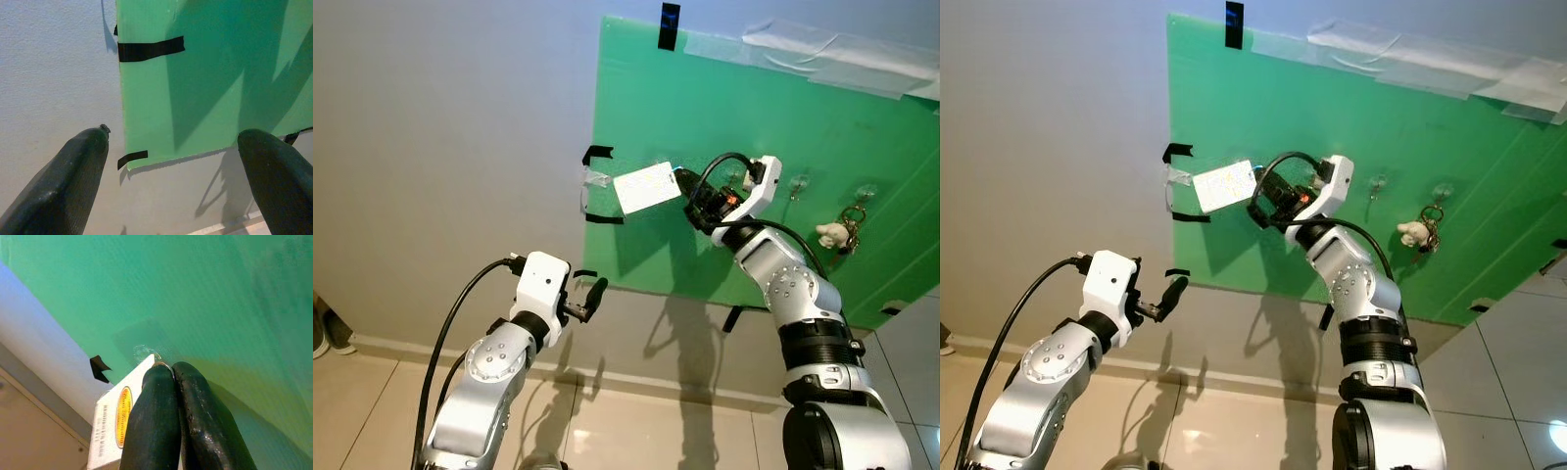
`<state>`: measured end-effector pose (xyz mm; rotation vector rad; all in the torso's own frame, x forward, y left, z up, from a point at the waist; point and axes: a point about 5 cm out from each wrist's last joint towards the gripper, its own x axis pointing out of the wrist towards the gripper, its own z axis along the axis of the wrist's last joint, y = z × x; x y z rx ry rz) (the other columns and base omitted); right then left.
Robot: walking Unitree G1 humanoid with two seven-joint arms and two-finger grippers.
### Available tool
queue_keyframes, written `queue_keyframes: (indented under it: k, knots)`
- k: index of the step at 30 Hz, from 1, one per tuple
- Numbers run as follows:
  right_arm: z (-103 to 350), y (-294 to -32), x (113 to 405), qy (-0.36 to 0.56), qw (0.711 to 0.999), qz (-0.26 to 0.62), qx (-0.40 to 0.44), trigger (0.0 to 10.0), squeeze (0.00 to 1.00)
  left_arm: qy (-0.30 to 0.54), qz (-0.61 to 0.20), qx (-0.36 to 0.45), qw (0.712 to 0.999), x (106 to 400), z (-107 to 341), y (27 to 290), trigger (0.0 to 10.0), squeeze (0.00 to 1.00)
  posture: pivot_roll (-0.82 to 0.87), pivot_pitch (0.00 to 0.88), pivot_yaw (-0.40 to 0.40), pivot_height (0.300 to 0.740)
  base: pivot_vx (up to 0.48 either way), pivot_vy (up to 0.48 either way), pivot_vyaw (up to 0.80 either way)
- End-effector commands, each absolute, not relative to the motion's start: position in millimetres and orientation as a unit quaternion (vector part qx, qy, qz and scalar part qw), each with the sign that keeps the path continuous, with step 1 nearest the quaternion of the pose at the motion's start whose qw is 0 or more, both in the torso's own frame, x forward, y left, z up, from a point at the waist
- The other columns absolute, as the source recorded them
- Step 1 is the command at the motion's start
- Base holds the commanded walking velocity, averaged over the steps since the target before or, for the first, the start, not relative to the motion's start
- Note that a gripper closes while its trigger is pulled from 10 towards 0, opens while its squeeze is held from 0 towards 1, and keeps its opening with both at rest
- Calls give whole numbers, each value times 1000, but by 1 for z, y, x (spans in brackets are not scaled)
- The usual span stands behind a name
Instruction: Hang keys on a hook
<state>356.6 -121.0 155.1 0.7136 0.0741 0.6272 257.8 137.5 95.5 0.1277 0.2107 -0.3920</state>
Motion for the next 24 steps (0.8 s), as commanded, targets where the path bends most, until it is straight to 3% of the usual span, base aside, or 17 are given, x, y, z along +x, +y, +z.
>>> queue_keyframes:
  k: [1,7,11,24]
  knots:
    - [150,-124,353,50,886,301,349,10000,0,104,-198,66,972,255,97,136,10000,0,154,0,-111,740,0,0,0]
    - [148,-117,348,62,882,329,331,10000,0,104,-196,67,973,255,98,136,10000,0,155,0,-110,740,0,0,0]
    - [159,-108,344,34,897,355,263,10000,0,105,-194,67,973,255,98,137,10000,0,156,0,-113,740,0,0,0]
    - [180,-100,341,5,892,385,234,10000,0,106,-188,63,974,256,98,136,10000,0,156,0,-121,740,0,0,0]
